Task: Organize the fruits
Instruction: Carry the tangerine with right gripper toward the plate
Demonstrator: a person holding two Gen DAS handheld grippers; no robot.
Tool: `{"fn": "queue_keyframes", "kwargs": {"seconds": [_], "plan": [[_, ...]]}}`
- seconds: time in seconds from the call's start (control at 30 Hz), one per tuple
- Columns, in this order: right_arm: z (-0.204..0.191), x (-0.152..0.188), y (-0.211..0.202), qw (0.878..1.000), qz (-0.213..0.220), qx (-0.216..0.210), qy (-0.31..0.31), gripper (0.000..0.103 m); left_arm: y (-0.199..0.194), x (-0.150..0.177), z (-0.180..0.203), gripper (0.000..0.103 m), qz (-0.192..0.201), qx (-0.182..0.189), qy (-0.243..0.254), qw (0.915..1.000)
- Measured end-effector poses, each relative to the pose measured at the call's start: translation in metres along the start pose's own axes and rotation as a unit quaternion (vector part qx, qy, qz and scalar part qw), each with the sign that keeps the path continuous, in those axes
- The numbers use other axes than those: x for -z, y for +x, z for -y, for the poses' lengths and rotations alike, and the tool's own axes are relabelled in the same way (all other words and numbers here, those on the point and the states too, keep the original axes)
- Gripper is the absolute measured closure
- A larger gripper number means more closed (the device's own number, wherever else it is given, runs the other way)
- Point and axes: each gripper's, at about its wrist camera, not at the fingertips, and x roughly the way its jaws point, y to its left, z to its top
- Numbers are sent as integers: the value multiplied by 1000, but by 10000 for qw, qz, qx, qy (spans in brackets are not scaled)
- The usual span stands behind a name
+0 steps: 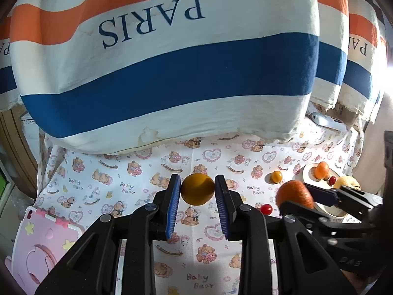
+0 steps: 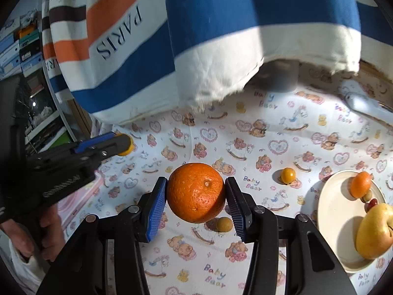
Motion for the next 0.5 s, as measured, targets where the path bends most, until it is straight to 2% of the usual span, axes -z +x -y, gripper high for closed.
{"fn": "queue_keyframes", "kwargs": {"seconds": [0.23, 0.5], "plan": [[8, 7, -36, 9993, 299, 206, 28, 53, -16, -2, 8, 75, 220, 174, 103, 9996], [51, 23, -75, 9964, 455, 587, 401, 53, -40, -4, 19, 75, 461, 251, 189, 9984]]}}
